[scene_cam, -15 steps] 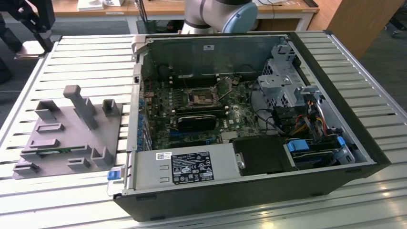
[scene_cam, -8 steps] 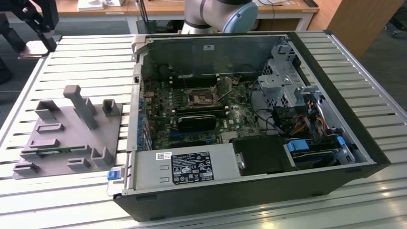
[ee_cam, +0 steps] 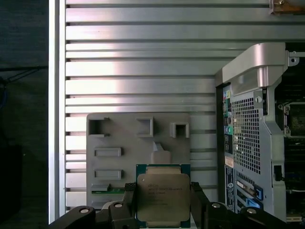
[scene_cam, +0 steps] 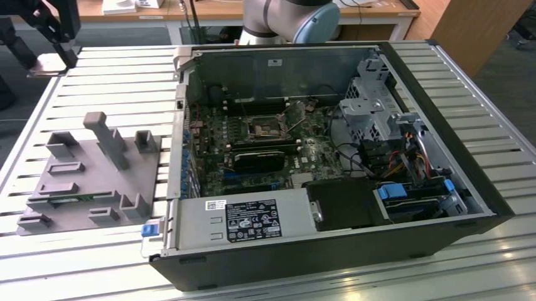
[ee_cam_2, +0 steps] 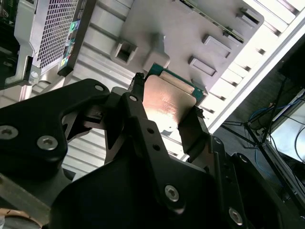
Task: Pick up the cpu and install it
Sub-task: 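Pick up the cpu and move it towards the insertion slot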
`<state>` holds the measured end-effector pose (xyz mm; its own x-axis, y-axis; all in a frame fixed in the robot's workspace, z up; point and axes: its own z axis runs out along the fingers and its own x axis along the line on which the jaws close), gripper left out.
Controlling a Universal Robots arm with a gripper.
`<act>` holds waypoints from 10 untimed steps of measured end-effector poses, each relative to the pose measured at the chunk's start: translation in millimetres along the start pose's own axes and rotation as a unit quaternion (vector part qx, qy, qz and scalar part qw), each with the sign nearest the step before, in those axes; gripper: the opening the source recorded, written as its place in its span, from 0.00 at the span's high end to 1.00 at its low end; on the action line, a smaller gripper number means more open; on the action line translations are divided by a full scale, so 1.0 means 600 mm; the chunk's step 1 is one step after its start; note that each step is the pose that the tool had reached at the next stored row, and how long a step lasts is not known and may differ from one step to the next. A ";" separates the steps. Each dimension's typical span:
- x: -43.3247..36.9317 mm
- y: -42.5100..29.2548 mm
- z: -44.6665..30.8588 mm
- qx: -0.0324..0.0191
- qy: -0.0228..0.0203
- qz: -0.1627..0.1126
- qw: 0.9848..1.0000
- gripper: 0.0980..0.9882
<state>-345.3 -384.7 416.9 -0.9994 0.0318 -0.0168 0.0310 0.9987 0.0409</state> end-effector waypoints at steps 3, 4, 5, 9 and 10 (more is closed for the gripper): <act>-0.003 0.000 0.000 0.000 0.000 0.000 1.000 0.50; -0.003 0.000 0.000 0.000 0.000 0.000 1.000 0.50; -0.004 0.000 0.000 0.000 0.000 0.000 1.000 0.50; -0.007 0.000 0.000 0.000 0.000 0.000 1.000 0.50; -0.008 0.000 0.000 0.000 0.000 0.000 1.000 0.50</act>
<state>-340.8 -384.7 416.9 -0.9994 0.0317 -0.0168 0.0310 0.9987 0.0408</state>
